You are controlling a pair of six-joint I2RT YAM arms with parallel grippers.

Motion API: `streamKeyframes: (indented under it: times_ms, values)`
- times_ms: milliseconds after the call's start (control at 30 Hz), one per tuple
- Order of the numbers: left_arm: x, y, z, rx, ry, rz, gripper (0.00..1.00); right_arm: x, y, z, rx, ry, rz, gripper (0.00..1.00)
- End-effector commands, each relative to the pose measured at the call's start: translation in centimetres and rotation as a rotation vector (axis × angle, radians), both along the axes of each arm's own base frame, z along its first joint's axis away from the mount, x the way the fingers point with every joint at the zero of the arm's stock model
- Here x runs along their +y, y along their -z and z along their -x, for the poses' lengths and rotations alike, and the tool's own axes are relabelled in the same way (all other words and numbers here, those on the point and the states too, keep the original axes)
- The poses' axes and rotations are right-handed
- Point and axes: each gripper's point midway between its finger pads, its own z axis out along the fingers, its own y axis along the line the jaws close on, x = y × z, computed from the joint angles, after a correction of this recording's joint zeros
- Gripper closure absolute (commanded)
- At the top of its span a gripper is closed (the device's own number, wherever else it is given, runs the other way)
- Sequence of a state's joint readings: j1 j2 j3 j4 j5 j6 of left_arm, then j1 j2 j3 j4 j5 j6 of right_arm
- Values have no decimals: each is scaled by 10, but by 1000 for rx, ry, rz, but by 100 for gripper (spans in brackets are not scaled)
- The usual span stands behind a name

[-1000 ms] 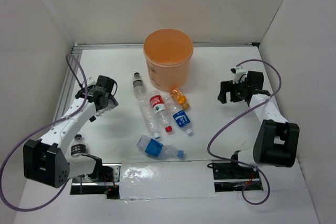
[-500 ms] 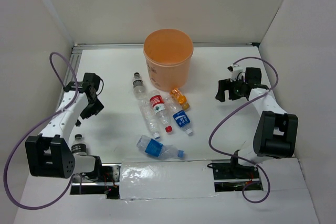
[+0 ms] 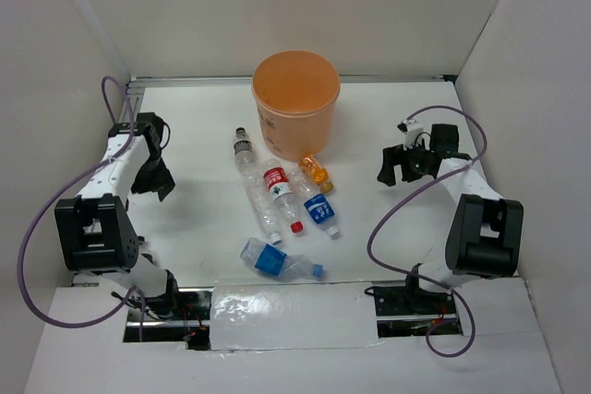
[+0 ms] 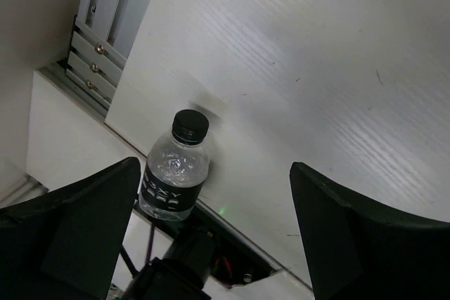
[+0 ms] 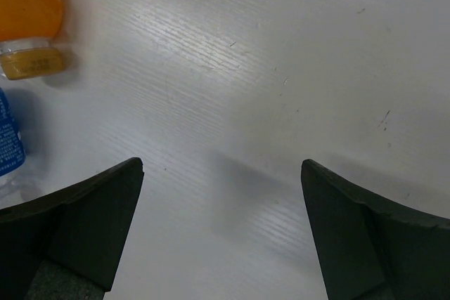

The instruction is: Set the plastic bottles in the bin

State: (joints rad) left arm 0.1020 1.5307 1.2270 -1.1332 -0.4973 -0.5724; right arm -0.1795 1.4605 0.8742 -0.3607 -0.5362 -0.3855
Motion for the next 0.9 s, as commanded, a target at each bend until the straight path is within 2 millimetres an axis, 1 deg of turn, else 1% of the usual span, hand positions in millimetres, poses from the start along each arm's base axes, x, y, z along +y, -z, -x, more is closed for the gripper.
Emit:
streamKeyframes:
  times_ms: [0,67,100,133,200,233,267,333,367,400,433,467,500,533,567,600,633,667,733,767,800,867]
  values:
    - [4,6,-8,52,133,7,0,2,10,2,22,-43,-36,0]
    - [6,15,-9,64,177,4,0,3,12,3,37,-81,-46,0]
    - [7,21,-12,48,197,-2,0,10,10,6,38,-124,-76,0]
    - [8,20,-13,27,213,-9,0,14,11,13,64,-155,-92,0]
    - [8,23,-17,-2,270,-7,0,18,6,11,43,-215,-100,0]
    - [9,22,-19,-19,291,-16,0,20,8,15,61,-238,-110,0]
    - [10,20,-21,-53,316,-7,0,20,3,11,21,-282,-95,0]
    - [14,20,-19,-50,308,1,0,26,-7,8,-23,-335,-114,0]
    - [19,22,-17,-34,308,-6,0,26,-14,3,-65,-373,-99,0]
    - [20,23,-17,-28,316,-17,0,31,-13,3,-57,-394,-100,0]
    - [22,22,-22,-41,328,-24,1,34,-13,0,-59,-405,-99,0]
    - [23,25,-18,-22,334,-30,1,35,-13,-1,-45,-409,-89,0]
    - [27,23,-21,-29,338,-53,1,41,-15,-7,-51,-429,-87,0]
    - [29,24,-20,-16,335,-63,1,43,-14,-8,-38,-434,-82,0]
    - [30,26,-17,-3,333,-68,1,45,-16,-7,-25,-432,-81,0]
    - [38,26,-17,22,329,-111,1,50,-17,-10,-14,-439,-76,0]
    - [39,26,-19,17,338,-116,1,52,-19,-12,-20,-447,-65,0]
    - [38,31,-16,38,340,-109,1,54,-21,-15,-27,-453,-52,0]
    - [43,29,-17,46,348,-139,1,61,-27,-18,-37,-475,-30,0]
    - [45,34,-11,82,354,-143,1,61,-24,-18,-24,-482,-12,0]
    - [46,38,-11,89,374,-147,1,59,-25,-22,-21,-477,-1,0]
    - [43,48,-6,100,401,-148,1,64,-24,-24,-5,-492,18,0]
